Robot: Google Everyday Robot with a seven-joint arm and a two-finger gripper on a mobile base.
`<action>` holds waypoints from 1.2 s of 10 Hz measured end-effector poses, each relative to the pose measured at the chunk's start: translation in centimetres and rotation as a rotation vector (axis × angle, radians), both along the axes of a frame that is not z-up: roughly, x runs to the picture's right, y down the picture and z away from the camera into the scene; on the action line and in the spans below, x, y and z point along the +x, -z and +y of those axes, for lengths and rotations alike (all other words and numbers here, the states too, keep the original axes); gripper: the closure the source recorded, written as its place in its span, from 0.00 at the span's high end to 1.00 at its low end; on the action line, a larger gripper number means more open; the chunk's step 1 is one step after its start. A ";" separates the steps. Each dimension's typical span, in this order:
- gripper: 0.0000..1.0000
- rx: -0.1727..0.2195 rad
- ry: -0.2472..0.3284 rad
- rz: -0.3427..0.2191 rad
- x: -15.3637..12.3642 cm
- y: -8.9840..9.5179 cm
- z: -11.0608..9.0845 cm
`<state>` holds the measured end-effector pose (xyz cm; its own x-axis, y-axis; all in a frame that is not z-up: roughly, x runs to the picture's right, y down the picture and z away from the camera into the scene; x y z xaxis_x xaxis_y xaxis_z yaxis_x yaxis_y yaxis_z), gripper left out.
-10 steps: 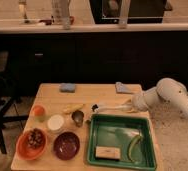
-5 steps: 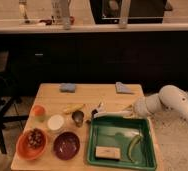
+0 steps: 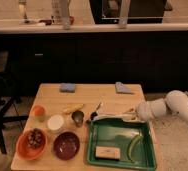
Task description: Place brush in tray
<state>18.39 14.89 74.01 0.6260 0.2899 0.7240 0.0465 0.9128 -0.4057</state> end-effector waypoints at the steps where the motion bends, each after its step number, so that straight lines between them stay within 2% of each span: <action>1: 0.00 0.000 -0.004 -0.021 0.1 -0.2 0.3; 4: 0.00 -0.008 -0.003 -0.050 0.3 -0.7 1.3; 7: 0.00 -0.028 0.015 -0.038 1.0 -1.1 2.5; 12: 0.00 -0.092 0.014 0.002 2.1 -3.2 4.2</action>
<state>20.46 19.08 77.20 0.6321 0.3461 0.6933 0.0583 0.8709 -0.4880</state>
